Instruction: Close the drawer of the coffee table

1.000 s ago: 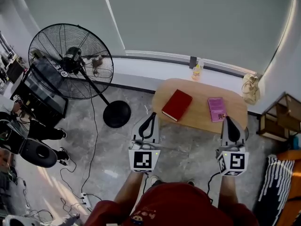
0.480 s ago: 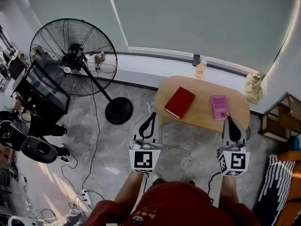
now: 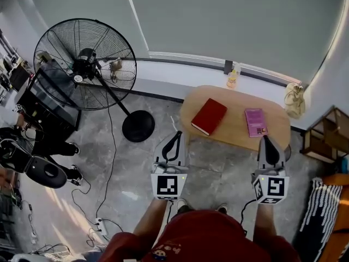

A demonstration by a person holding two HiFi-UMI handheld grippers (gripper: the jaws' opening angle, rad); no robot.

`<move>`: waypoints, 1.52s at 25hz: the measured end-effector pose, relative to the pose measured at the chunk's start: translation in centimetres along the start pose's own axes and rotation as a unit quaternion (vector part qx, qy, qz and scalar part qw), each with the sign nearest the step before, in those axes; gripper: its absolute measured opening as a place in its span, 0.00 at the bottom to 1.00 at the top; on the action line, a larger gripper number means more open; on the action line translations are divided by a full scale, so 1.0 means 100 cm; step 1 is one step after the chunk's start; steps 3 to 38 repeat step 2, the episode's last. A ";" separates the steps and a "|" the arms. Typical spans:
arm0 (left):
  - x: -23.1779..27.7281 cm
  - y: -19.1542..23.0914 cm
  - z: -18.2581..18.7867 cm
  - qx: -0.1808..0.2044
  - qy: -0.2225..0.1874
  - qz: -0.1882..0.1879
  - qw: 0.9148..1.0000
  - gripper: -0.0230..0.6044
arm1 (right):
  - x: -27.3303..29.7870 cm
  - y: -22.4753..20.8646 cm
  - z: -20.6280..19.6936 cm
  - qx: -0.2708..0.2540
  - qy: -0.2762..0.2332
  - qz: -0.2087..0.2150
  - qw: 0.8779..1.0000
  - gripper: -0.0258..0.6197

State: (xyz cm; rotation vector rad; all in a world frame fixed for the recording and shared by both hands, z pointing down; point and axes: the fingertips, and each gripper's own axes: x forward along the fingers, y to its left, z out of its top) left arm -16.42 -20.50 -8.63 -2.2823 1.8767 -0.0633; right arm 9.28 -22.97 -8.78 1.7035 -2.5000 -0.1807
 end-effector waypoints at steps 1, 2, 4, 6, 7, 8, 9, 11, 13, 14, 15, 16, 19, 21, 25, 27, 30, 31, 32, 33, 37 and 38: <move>0.000 0.000 -0.001 -0.001 0.001 0.000 1.000 0.05 | 0.000 -0.001 -0.001 0.002 0.001 0.000 1.000 0.03; 0.000 -0.001 -0.001 -0.002 0.001 0.001 1.000 0.05 | 0.000 -0.001 -0.002 0.003 0.002 0.000 1.000 0.03; 0.000 -0.001 -0.001 -0.002 0.001 0.001 1.000 0.05 | 0.000 -0.001 -0.002 0.003 0.002 0.000 1.000 0.03; 0.000 -0.001 -0.001 -0.002 0.001 0.001 1.000 0.05 | 0.000 -0.001 -0.002 0.003 0.002 0.000 1.000 0.03; 0.000 -0.001 -0.001 -0.002 0.001 0.001 1.000 0.05 | 0.000 -0.001 -0.002 0.003 0.002 0.000 1.000 0.03; 0.000 -0.001 -0.001 -0.002 0.001 0.001 1.000 0.05 | 0.000 -0.001 -0.002 0.003 0.002 0.000 1.000 0.03; 0.000 -0.001 -0.001 -0.002 0.001 0.001 1.000 0.05 | 0.000 -0.001 -0.002 0.003 0.002 0.000 1.000 0.03; 0.000 -0.001 -0.001 -0.002 0.001 0.001 1.000 0.05 | 0.000 -0.001 -0.002 0.003 0.002 0.000 1.000 0.03; 0.000 -0.001 -0.001 -0.002 0.001 0.001 1.000 0.05 | 0.000 -0.001 -0.002 0.003 0.002 0.000 1.000 0.03; 0.000 -0.001 -0.001 -0.002 0.001 0.001 1.000 0.05 | 0.000 -0.001 -0.002 0.003 0.002 0.000 1.000 0.03; 0.000 -0.001 -0.001 -0.002 0.001 0.001 1.000 0.05 | 0.000 -0.001 -0.002 0.003 0.002 0.000 1.000 0.03; 0.000 -0.001 -0.001 -0.002 0.001 0.001 1.000 0.05 | 0.000 -0.001 -0.002 0.003 0.002 0.000 1.000 0.03; 0.000 -0.001 -0.001 -0.002 0.001 0.001 1.000 0.05 | 0.000 -0.001 -0.002 0.003 0.002 0.000 1.000 0.03; 0.000 -0.001 -0.001 -0.002 0.001 0.001 1.000 0.05 | 0.000 -0.001 -0.002 0.003 0.002 0.000 1.000 0.03; 0.000 -0.001 -0.001 -0.002 0.001 0.001 1.000 0.05 | 0.000 -0.001 -0.002 0.003 0.002 0.000 1.000 0.03; 0.000 -0.001 -0.001 -0.002 0.001 0.001 1.000 0.05 | 0.000 -0.001 -0.002 0.003 0.002 0.000 1.000 0.03; 0.000 -0.001 -0.001 -0.002 0.001 0.001 1.000 0.05 | 0.000 -0.001 -0.002 0.003 0.002 0.000 1.000 0.03; 0.000 -0.001 -0.001 -0.002 0.001 0.001 1.000 0.05 | 0.000 -0.001 -0.002 0.003 0.002 0.000 1.000 0.03; 0.000 -0.001 -0.001 -0.002 0.001 0.001 1.000 0.05 | 0.000 -0.001 -0.002 0.003 0.002 0.000 1.000 0.03; 0.000 -0.001 -0.001 -0.002 0.001 0.001 1.000 0.05 | 0.000 -0.001 -0.002 0.003 0.002 0.000 1.000 0.03; 0.000 -0.001 -0.001 -0.002 0.001 0.001 1.000 0.05 | 0.000 -0.001 -0.002 0.003 0.002 0.000 1.000 0.03; 0.000 -0.001 -0.001 -0.002 0.001 0.001 1.000 0.05 | 0.000 -0.001 -0.002 0.003 0.002 0.000 1.000 0.03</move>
